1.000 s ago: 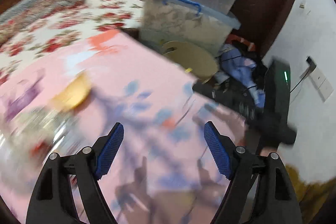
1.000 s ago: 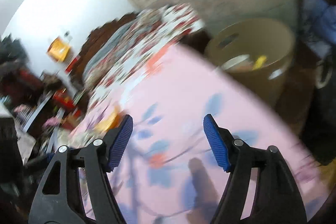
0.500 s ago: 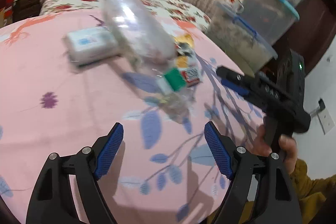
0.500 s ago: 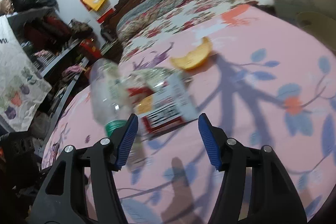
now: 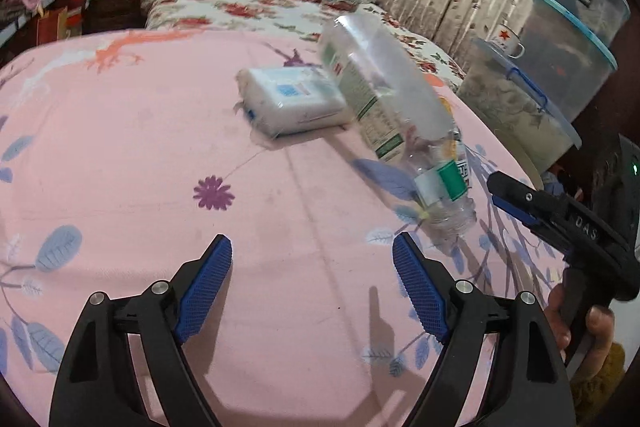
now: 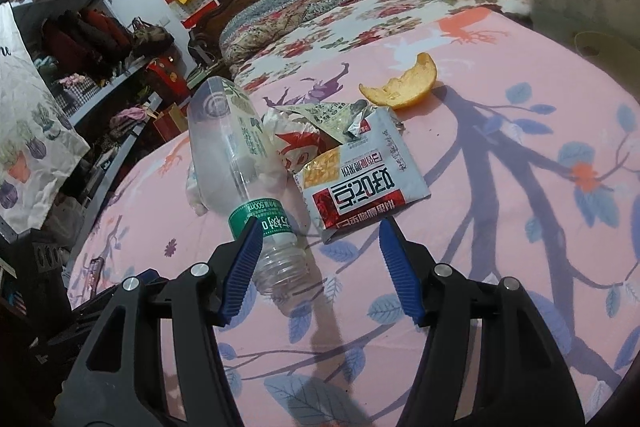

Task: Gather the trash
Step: 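Bring both open tools back over the bed cover, then close the right tool around the clear water bottle's neck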

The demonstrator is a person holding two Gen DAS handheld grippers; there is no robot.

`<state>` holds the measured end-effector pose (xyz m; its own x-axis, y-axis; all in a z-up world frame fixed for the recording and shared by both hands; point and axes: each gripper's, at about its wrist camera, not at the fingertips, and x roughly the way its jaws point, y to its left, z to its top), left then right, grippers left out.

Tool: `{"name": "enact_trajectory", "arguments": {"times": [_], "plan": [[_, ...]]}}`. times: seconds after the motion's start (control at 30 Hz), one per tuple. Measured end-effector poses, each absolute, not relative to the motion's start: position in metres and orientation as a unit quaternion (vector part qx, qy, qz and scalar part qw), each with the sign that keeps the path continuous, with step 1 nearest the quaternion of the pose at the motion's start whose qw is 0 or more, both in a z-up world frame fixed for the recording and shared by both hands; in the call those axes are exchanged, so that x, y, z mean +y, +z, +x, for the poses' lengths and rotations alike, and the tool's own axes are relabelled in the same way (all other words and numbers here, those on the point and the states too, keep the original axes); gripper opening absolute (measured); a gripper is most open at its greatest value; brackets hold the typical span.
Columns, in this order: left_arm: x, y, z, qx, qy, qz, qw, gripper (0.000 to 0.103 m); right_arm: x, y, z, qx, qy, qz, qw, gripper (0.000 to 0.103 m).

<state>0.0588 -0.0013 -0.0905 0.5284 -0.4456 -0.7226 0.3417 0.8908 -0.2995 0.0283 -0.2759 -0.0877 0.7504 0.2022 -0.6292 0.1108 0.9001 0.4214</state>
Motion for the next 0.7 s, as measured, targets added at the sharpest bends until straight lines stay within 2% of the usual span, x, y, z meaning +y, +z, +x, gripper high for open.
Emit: {"name": "enact_trajectory", "arguments": {"times": [0.2,0.27,0.7], "plan": [[0.003,-0.092,0.059,0.431,-0.217,-0.065,0.874,0.079,-0.274,-0.089,0.027,0.357,0.028,0.222,0.907,0.063],[0.003,-0.092,0.059,0.431,-0.217,-0.067,0.873,0.079,-0.270,-0.088,0.027,0.357,0.038,0.214,0.909,0.069],[0.005,-0.093,0.058,0.430,-0.227,-0.085,0.870,0.083,-0.237,-0.085,0.044,0.363,0.074,0.159,0.915,0.077]]}}
